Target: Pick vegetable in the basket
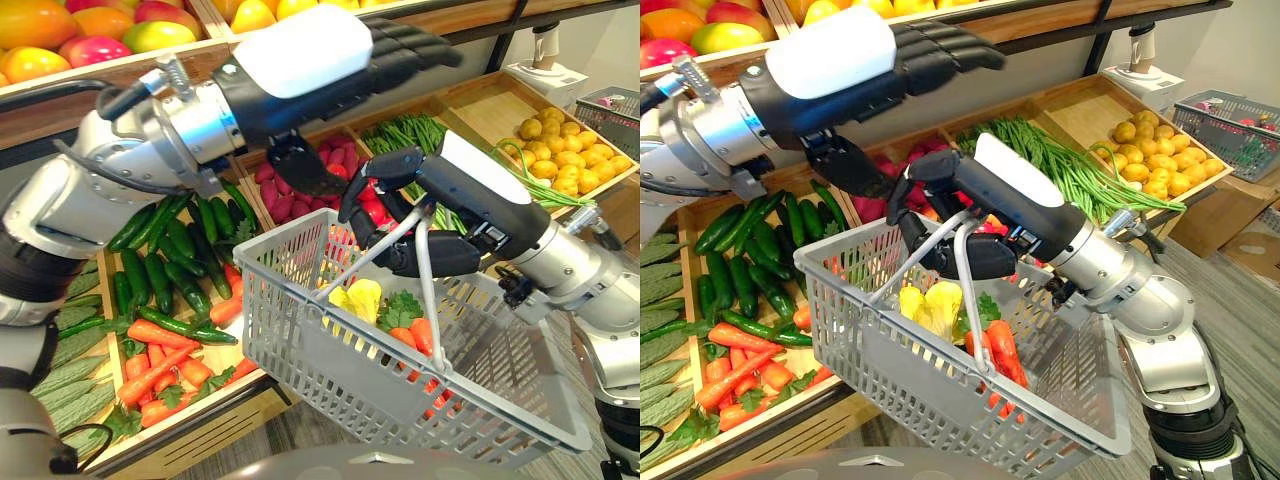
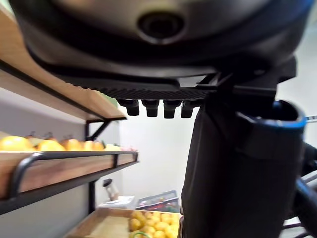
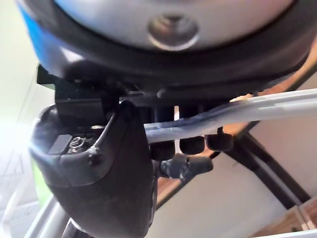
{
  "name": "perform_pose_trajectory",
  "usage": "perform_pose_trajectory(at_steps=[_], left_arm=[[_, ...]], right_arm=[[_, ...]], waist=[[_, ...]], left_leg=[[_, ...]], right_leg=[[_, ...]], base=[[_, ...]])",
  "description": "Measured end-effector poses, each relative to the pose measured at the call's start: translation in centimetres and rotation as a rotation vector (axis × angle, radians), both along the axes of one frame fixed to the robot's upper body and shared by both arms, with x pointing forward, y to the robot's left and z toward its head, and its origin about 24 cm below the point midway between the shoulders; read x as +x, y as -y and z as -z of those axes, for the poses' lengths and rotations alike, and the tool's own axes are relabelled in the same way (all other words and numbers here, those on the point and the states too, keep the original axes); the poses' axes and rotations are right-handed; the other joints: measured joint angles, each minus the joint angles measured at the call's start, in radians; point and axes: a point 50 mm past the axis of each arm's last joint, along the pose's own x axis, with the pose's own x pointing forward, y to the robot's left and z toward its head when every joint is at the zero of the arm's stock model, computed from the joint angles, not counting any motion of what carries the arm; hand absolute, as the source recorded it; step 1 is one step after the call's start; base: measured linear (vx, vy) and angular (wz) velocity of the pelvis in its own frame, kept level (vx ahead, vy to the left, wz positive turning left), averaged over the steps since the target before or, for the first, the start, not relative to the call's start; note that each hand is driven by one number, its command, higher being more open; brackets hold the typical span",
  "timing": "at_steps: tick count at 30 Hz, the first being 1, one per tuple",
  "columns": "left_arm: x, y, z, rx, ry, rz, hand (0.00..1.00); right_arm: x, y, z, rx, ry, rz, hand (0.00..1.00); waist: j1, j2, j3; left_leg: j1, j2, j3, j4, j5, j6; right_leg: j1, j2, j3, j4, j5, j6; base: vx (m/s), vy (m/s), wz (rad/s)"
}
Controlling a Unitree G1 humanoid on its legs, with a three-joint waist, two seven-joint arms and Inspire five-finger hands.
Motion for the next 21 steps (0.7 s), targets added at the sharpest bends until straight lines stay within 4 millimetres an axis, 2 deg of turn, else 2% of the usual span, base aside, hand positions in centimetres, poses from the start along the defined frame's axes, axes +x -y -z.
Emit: perform_pose_trajectory(at_steps=[2,4,5,6,7,9,10,11,12,15,21], left_arm=[[0.6,-2.3,0.1,-0.084,-0.013,-0.097,1.0],[0.7,-5.9,0.4,-0.203,-0.028,-0.24,1.0],[0.6,-6.8,0.7,-0.23,-0.033,-0.275,1.0],[0.2,-8.5,1.3,-0.269,-0.045,-0.336,1.0],[-0.1,-9.2,1.7,-0.288,-0.059,-0.365,1.0],[-1.3,-11.8,3.7,-0.35,-0.132,-0.455,1.0],[-1.5,-12.2,4.2,-0.367,-0.154,-0.465,1.0],[-2.1,-12.9,5.7,-0.427,-0.211,-0.476,1.0],[-2.4,-13.1,6.3,-0.448,-0.231,-0.48,1.0],[-3.7,-12.3,7.7,-0.485,-0.278,-0.43,1.0],[-4.9,-12.7,12.3,-0.633,-0.426,-0.456,1.0]], right_arm=[[-0.2,1.2,-0.2,0.007,0.009,0.06,0.0],[-0.4,3.1,-0.1,0.015,0.002,0.156,0.0],[-0.4,3.6,0.0,0.017,-0.002,0.184,0.0],[-0.5,4.8,0.2,0.021,-0.014,0.241,0.0],[-0.5,5.4,0.3,0.023,-0.023,0.273,0.0],[-0.7,8.1,0.8,0.029,-0.061,0.405,0.0],[-0.9,8.7,1.0,0.023,-0.069,0.444,0.0],[-1.2,10.3,1.5,0.01,-0.098,0.528,0.0],[-1.2,10.8,1.7,0.007,-0.109,0.556,0.0],[-1.4,12.4,2.3,-0.025,-0.123,0.669,0.0],[-2.1,13.3,3.2,-0.053,-0.144,0.742,0.0]], waist=[[0.0,0.0,-0.002],[-0.001,-0.006,-0.01],[-0.001,-0.008,-0.012],[0.001,-0.012,-0.017],[0.003,-0.014,-0.02],[0.015,-0.025,-0.035],[0.021,-0.028,-0.04],[0.033,-0.034,-0.054],[0.034,-0.036,-0.056],[0.038,-0.049,-0.065],[0.03,-0.035,-0.075]], left_leg=[[0.0,0.0,-0.006,-0.006,0.004,0.0],[0.002,-0.001,-0.012,-0.022,0.017,-0.001],[0.002,0.0,-0.014,-0.026,0.02,-0.001],[0.003,0.0,-0.017,-0.033,0.024,-0.002],[0.003,0.001,-0.018,-0.034,0.024,-0.003],[0.002,0.001,-0.02,-0.038,0.024,-0.003],[0.002,0.0,-0.021,-0.041,0.025,-0.003],[0.004,-0.002,-0.026,-0.05,0.029,-0.002],[0.004,-0.003,-0.029,-0.051,0.029,-0.002],[0.004,-0.006,-0.042,-0.052,0.031,0.0],[0.022,-0.021,-0.049,-0.084,0.048,0.005]], right_leg=[[0.002,0.0,-0.006,0.0,-0.002,-0.003],[0.0,0.001,-0.014,-0.001,-0.003,-0.006],[0.0,0.002,-0.016,-0.001,-0.004,-0.006],[0.0,0.003,-0.019,-0.001,-0.004,-0.008],[0.0,0.003,-0.021,-0.001,-0.005,-0.008],[0.0,0.003,-0.026,-0.002,-0.006,-0.01],[0.0,0.003,-0.027,-0.003,-0.006,-0.01],[0.001,0.001,-0.034,-0.003,-0.006,-0.011],[0.003,0.0,-0.037,-0.003,-0.006,-0.011],[0.006,-0.005,-0.046,-0.002,-0.007,-0.011],[0.017,-0.017,-0.056,0.001,-0.013,-0.015]], base=[[-0.02,0.008,0.09],[-0.01,-0.001,0.09],[0.0,-0.003,0.08],[0.0,0.0,0.06],[0.0,0.003,0.06],[0.01,0.01,0.04],[0.01,0.019,0.08],[0.01,0.019,0.1],[0.01,0.025,0.13],[-0.01,0.022,0.07],[-0.05,0.015,0.05]])
